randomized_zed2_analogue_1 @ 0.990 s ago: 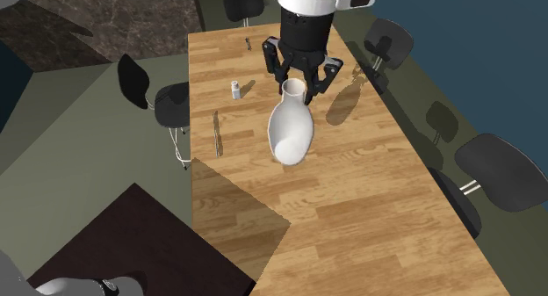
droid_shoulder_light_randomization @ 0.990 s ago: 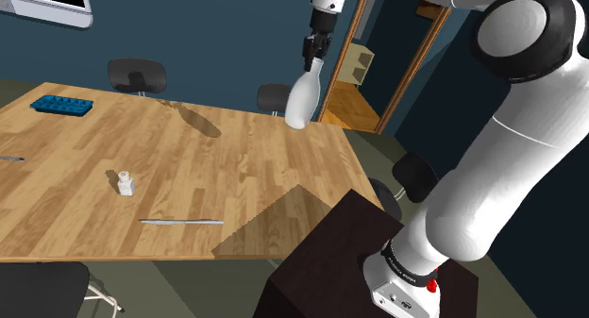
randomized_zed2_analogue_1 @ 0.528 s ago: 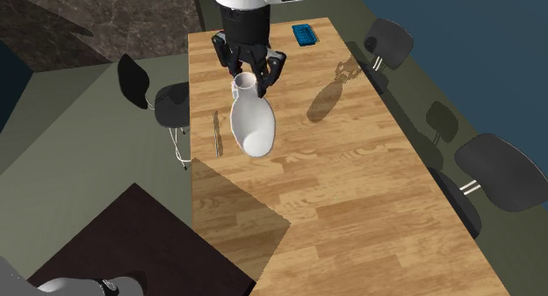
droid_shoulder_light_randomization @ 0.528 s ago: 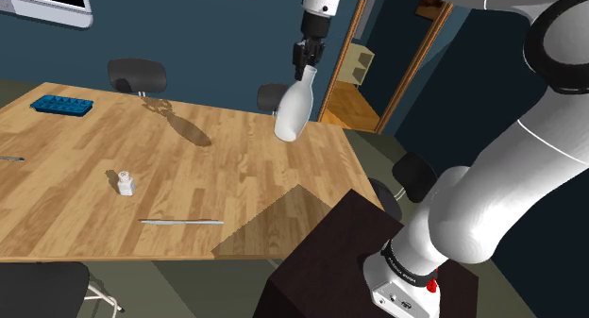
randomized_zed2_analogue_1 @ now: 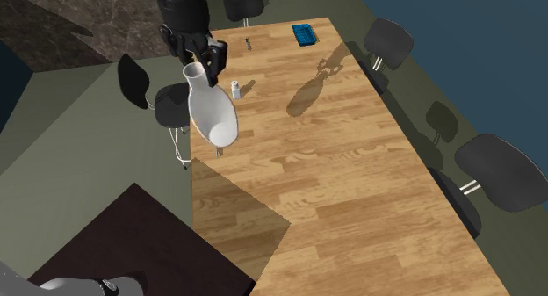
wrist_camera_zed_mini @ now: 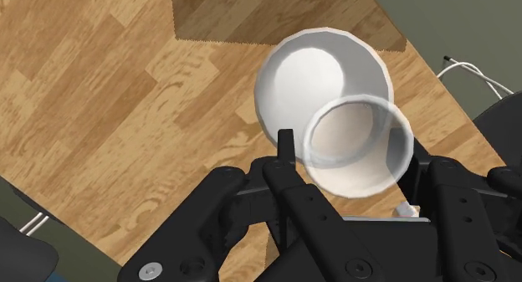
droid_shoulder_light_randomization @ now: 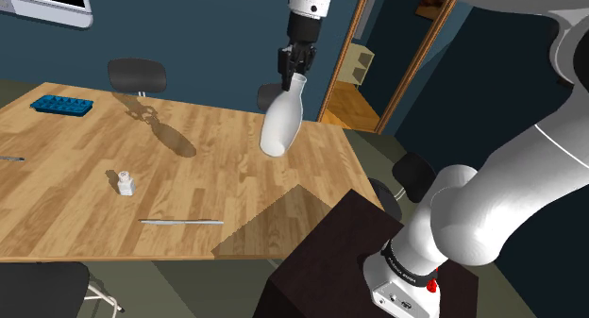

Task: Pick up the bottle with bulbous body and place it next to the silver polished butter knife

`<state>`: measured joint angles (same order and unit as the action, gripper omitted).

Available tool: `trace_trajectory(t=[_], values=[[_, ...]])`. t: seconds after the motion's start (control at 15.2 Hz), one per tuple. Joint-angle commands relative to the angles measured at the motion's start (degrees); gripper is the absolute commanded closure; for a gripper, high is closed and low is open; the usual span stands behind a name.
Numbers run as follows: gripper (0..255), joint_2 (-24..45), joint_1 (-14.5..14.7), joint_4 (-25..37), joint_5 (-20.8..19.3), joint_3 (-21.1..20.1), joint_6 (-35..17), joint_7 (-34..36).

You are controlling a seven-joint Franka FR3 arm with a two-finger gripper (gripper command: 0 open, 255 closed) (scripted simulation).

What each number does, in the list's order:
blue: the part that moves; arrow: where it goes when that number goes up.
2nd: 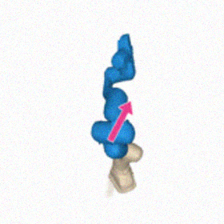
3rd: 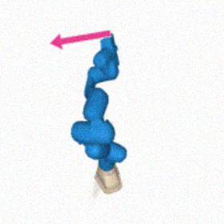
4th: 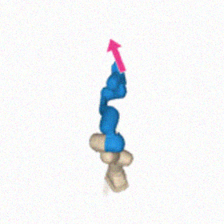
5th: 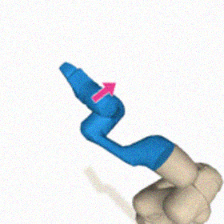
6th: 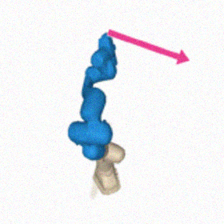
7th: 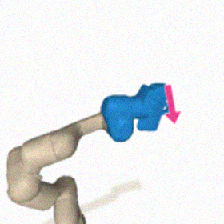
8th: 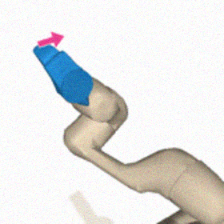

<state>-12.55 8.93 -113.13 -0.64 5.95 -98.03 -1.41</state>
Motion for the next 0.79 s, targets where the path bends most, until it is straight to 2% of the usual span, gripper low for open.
trace_trajectory(t=[0.0, 0.73], values=[[255, -1.08, 1.14, -1.42, 0.41, -1.73, -0.37, 2.88], [255, -2.98, 7.37, -3.27, 3.58, -11.49, -0.64, 17.96]])
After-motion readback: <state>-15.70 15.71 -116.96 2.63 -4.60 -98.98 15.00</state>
